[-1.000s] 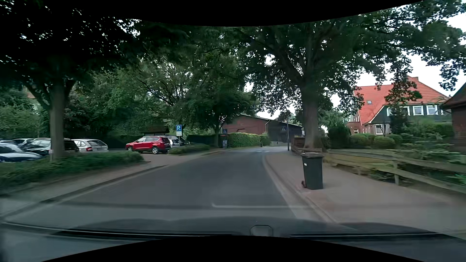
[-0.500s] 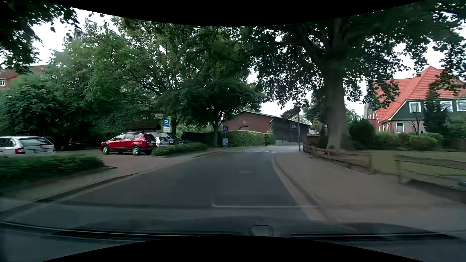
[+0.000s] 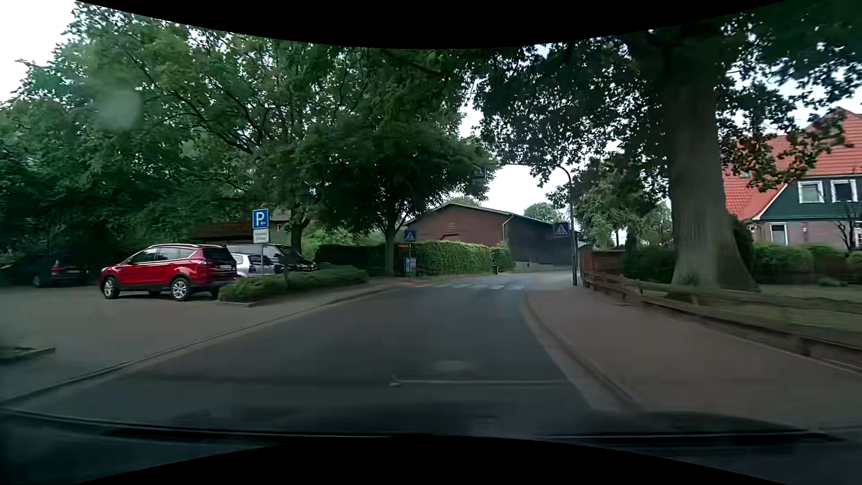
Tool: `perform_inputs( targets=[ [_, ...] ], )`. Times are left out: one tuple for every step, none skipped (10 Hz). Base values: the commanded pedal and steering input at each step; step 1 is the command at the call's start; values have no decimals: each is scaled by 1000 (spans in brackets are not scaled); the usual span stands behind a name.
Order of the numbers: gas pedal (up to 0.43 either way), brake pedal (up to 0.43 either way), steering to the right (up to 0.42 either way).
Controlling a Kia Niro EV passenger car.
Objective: Follow the waypoints while adhering to traffic rules and regulations
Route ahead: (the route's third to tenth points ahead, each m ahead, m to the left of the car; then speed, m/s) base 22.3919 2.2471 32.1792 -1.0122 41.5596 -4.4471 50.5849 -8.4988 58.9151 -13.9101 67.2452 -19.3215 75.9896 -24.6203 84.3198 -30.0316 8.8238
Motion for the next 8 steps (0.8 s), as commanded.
perform_inputs(
  targets=[
    [110,0,12],
    [110,0,16],
    [118,0,20],
    [118,0,23],
    [130,0,23],
    [130,0,24],
    [130,0,26],
    [130,0,29]
  ],
)
